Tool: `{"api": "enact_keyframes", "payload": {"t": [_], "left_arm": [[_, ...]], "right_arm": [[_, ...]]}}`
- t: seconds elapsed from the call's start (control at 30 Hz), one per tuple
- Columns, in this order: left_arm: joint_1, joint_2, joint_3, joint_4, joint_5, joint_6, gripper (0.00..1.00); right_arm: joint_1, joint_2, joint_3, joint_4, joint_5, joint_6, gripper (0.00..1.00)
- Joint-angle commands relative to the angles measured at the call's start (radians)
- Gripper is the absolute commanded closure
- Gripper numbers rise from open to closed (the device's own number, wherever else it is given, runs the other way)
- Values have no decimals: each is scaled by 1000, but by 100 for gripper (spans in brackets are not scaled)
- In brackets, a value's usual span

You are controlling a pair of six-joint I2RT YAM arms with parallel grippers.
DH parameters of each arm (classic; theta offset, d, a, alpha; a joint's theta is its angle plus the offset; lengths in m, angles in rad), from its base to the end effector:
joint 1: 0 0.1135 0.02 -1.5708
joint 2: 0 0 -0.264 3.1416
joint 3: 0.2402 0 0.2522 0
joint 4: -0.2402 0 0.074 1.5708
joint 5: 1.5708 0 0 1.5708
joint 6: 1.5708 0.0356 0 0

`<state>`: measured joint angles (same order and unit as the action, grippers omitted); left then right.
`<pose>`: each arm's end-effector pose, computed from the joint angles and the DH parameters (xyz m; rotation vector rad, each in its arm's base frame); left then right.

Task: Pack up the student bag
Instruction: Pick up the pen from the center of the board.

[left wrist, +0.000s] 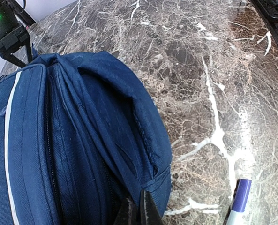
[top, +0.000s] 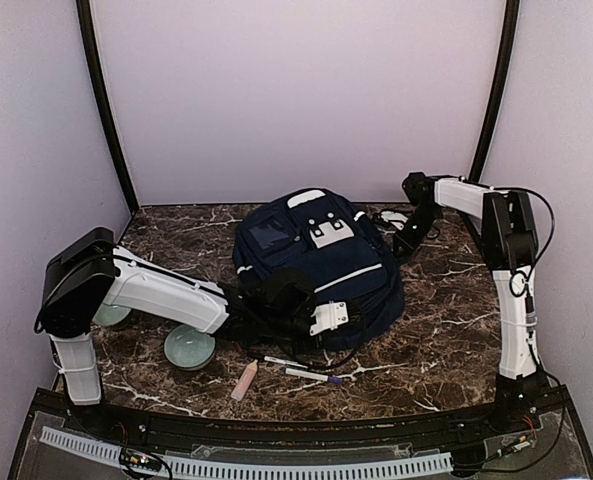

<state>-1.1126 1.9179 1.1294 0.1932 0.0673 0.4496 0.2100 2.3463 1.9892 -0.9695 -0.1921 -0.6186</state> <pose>0.1817 -0.3739 0.1689 1.5766 1.5344 -0.4498 0.4696 0.1070 0.1669 -1.1812 2.6022 0.1984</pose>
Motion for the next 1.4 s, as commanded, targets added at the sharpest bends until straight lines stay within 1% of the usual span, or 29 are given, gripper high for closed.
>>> {"api": "enact_keyframes", "payload": {"t": [0.0,0.17,0.3,0.33,0.43,0.47,0.53,0.6,0.67,0.73,0.87,1.0,1.1,1.2,1.23,1.27,1.37], "left_arm": [[-19,-57,-55,-116,-17,-18,100],[16,-122,-115,-103,-103,-16,100],[113,-169,-165,-99,-150,-87,99],[128,-178,-170,-99,-167,-90,95],[135,-202,-183,-63,-198,-57,72],[135,-207,-177,-59,-184,-53,67],[123,-212,-155,-59,-135,-49,61],[85,-207,-122,-58,-125,-30,56],[50,-179,-78,-52,-115,-20,52],[39,-132,-20,-54,-89,-43,50],[37,-25,89,-34,-98,-66,49],[38,54,173,-25,-36,-72,49],[37,112,220,-25,-18,-68,49],[37,166,277,-53,-3,-53,51],[37,179,289,-55,-1,-52,53],[37,188,295,-55,2,-50,57],[37,205,319,-70,-4,-39,80]], "right_arm": [[-42,-120,-109,305,109,33,100],[-57,-289,-364,362,119,11,100],[-66,-435,-545,399,93,0,100],[-66,-465,-581,401,77,-1,100],[-60,-518,-650,378,10,19,100],[-57,-528,-660,367,-7,26,100],[-52,-536,-679,362,-28,41,100],[-48,-538,-701,368,-48,53,100],[-46,-529,-711,371,-59,62,100],[-43,-515,-710,371,-66,67,100],[-38,-494,-697,369,-74,71,100],[-33,-483,-682,361,-84,78,100],[-31,-480,-677,361,-82,77,100],[-29,-471,-671,361,-83,81,100],[-29,-468,-669,361,-85,82,100],[-29,-463,-667,360,-85,83,100],[-30,-447,-659,361,-79,81,100]]}}
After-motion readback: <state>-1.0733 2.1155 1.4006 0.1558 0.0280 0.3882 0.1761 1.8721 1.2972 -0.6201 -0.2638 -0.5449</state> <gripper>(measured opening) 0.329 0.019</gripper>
